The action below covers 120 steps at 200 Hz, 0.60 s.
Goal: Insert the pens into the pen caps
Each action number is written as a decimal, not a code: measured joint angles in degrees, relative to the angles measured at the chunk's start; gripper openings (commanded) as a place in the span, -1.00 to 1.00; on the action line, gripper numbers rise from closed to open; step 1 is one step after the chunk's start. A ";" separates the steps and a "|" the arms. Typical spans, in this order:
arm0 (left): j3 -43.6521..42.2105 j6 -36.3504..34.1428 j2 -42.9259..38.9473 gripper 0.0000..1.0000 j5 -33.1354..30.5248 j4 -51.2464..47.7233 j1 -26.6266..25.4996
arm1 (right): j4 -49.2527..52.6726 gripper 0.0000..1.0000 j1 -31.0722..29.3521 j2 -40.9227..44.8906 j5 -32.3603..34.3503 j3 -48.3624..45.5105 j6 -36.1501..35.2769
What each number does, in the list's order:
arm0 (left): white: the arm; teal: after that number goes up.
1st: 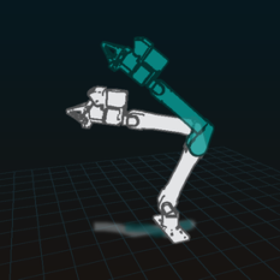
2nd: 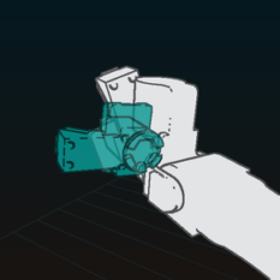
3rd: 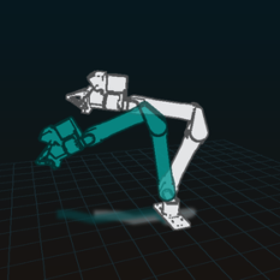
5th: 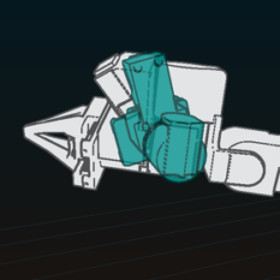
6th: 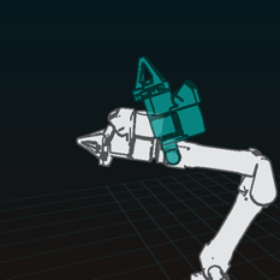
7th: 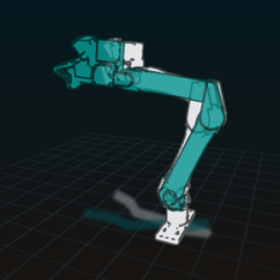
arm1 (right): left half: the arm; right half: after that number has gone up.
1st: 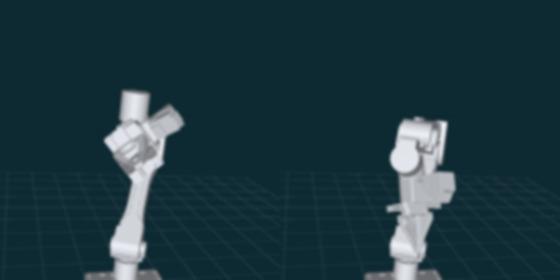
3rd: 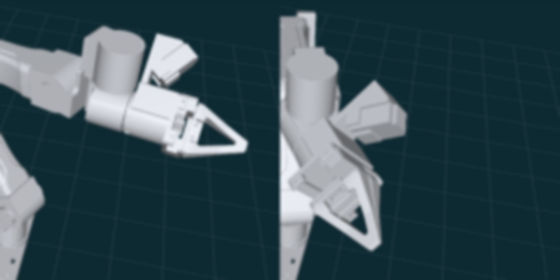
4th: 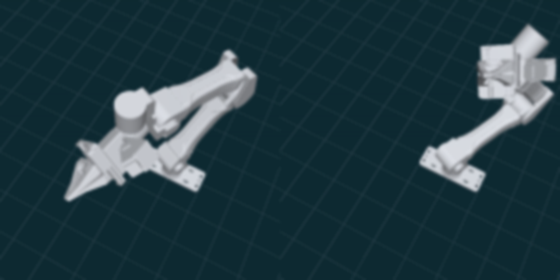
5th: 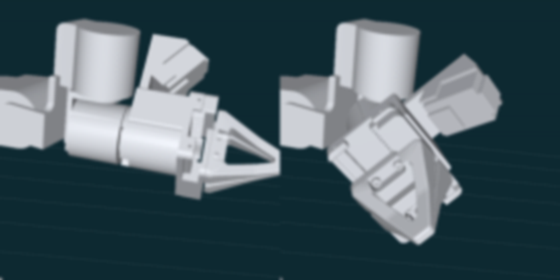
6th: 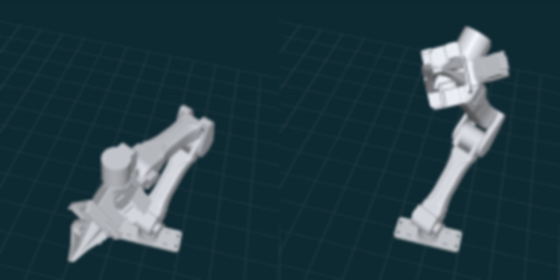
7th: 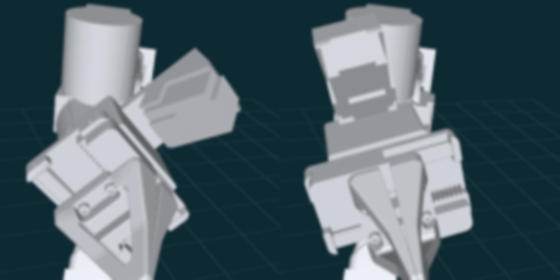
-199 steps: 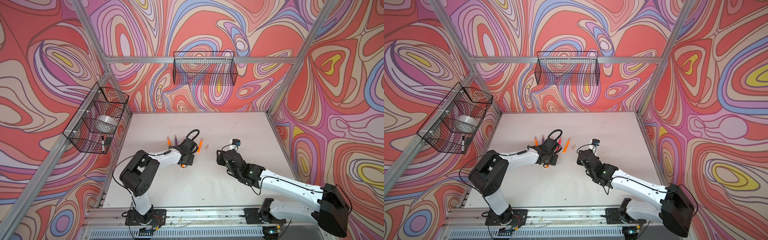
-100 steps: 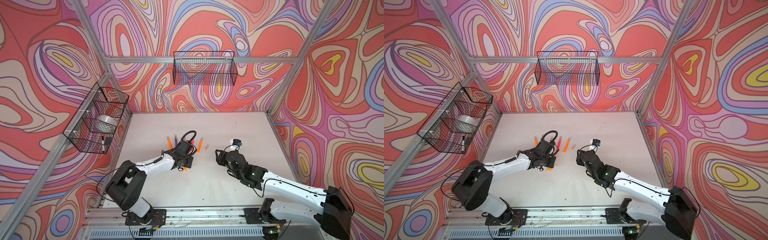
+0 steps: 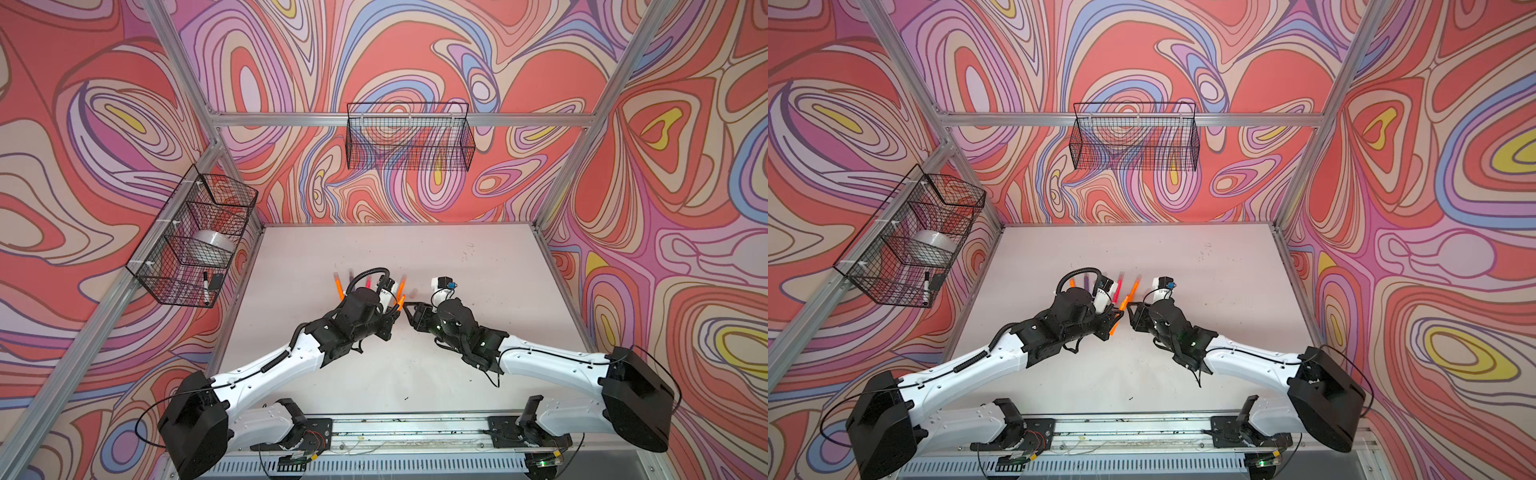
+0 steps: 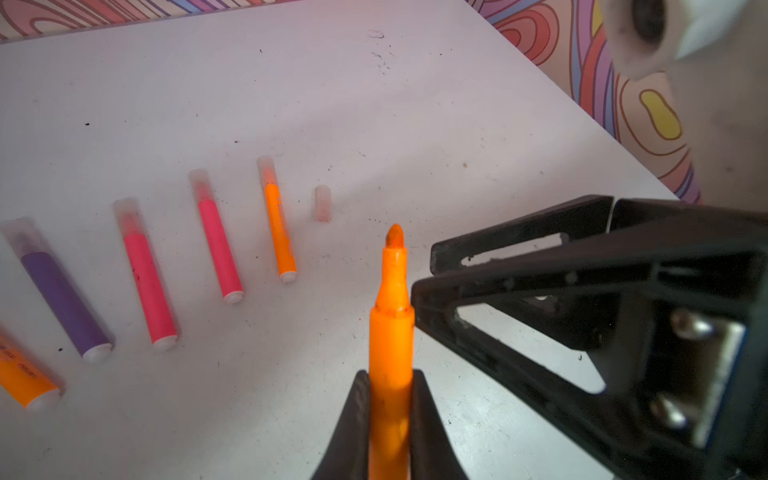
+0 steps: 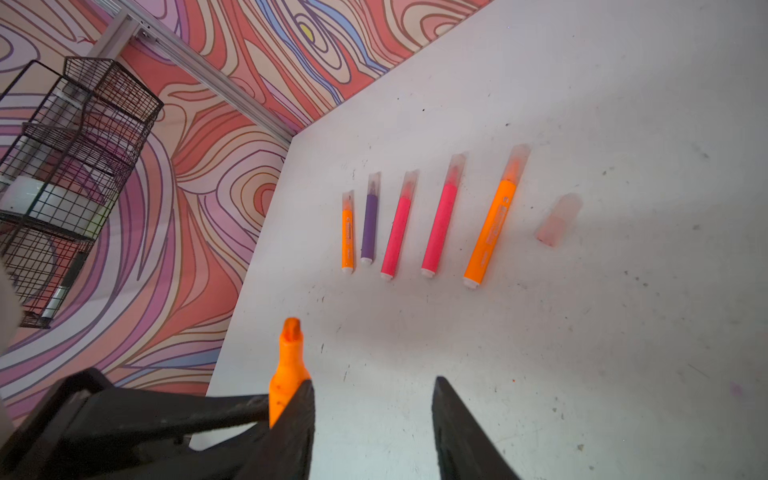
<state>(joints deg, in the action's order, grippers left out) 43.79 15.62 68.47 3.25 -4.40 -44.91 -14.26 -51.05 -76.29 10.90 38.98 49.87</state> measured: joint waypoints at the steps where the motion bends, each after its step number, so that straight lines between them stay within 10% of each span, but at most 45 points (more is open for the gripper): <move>1: -0.02 -0.02 0.00 -0.96 -0.02 0.00 0.00 | -0.07 -0.08 0.00 -0.09 -0.04 0.02 0.07; 120: 0.00 1.16 1.40 -0.98 -7.37 2.12 -1.40 | -8.07 -0.18 -0.09 2.67 -0.28 -3.37 3.74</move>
<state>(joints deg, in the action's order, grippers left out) 43.79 16.78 69.87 -4.12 -2.28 -46.30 -22.33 -51.13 -73.63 10.61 35.62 53.60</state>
